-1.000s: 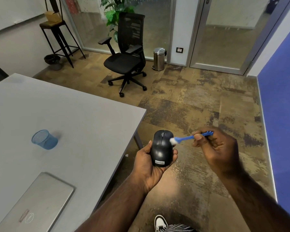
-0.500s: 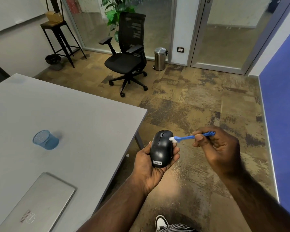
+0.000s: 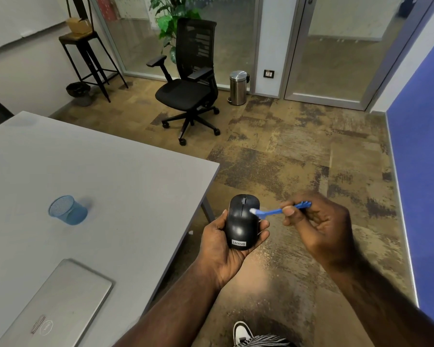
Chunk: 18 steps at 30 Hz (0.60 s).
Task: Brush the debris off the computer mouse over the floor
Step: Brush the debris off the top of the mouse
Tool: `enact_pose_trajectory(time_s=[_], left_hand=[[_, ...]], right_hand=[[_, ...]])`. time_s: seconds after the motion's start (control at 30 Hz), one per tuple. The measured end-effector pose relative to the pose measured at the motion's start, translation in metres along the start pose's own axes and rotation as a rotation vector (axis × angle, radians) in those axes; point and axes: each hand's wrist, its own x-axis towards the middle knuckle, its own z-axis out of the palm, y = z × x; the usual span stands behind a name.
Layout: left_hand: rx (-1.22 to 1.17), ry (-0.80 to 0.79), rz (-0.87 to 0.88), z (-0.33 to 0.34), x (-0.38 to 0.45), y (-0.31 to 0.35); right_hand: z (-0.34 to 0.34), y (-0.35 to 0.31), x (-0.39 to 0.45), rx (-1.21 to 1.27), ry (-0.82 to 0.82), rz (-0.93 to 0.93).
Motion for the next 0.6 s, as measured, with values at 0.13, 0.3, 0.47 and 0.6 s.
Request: enact_pose_trajectory(time_s=[0.13,0.3,0.47,0.6], left_hand=[[0.04,0.048,0.016,0.001,0.0,-0.001],[0.077,0.044,-0.002,0.004,-0.002,-0.002],[0.142,0.05,0.022,0.005,-0.004,-0.005],[0.197,0.04,0.017,0.008,-0.007,-0.009]], right_hand=[[0.004,-0.009,-0.006,0.002,-0.126,-0.074],[0.005,-0.005,-0.002,-0.095,0.03,-0.017],[0.003,-0.012,-0.003,-0.053,-0.13,-0.097],[0.008,-0.008,0.003,-0.107,-0.045,-0.082]])
